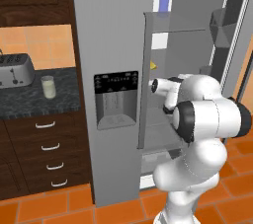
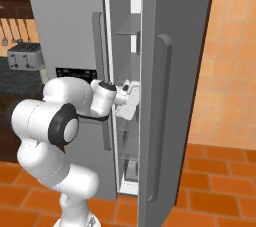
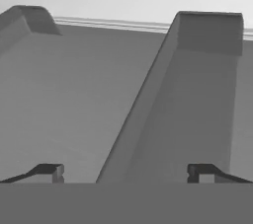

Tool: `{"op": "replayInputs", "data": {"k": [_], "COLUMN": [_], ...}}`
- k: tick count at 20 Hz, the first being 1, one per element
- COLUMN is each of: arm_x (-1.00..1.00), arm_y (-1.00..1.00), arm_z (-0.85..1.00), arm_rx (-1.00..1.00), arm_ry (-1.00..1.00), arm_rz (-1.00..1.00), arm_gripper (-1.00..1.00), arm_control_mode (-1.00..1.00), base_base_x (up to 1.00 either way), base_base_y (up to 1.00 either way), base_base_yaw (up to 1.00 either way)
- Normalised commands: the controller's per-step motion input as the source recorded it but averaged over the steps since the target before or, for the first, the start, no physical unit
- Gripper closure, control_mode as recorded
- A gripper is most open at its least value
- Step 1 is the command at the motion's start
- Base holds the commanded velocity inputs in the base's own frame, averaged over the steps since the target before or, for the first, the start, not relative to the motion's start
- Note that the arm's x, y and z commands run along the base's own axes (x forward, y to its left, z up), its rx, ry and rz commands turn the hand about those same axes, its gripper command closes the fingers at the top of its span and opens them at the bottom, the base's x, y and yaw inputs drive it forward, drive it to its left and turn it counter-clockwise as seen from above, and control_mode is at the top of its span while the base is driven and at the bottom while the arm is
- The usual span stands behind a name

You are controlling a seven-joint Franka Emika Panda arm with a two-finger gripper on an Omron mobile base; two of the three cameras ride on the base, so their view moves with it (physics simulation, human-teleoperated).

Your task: Grab a lemon wedge from the fridge and one ice cube from the ice bowl, and put them in the glass of lemonade.

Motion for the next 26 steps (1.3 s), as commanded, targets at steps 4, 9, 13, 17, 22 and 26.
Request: {"op": "replayInputs", "data": {"k": [4, 9, 13, 17, 22, 26], "arm_x": [0.26, -0.21, -0.46, -0.62, -0.51, -0.12], "arm_y": [-0.62, -0.95, -0.83, 0.06, 0.53, 0.80], "arm_z": [-0.19, -0.21, -0.05, 0.32, 0.48, 0.23], "arm_rx": [-0.08, -0.04, 0.00, 0.00, -0.05, -0.06], "arm_ry": [0.03, 0.04, 0.00, -0.06, -0.21, -0.17], "arm_rz": [0.00, -0.07, -0.08, -0.01, 0.00, -0.04], "arm_gripper": [-1.00, -1.00, -1.00, -1.00, -1.00, -1.00], "arm_control_mode": [-1.00, -1.00, -1.00, -1.00, -1.00, -1.00], "base_base_x": [0.00, 0.00, 0.00, 0.00, 0.00, 0.00], "base_base_y": [0.00, 0.00, 0.00, 0.00, 0.00, 0.00], "base_base_yaw": [0.00, 0.00, 0.00, 0.00, 0.00, 0.00]}}
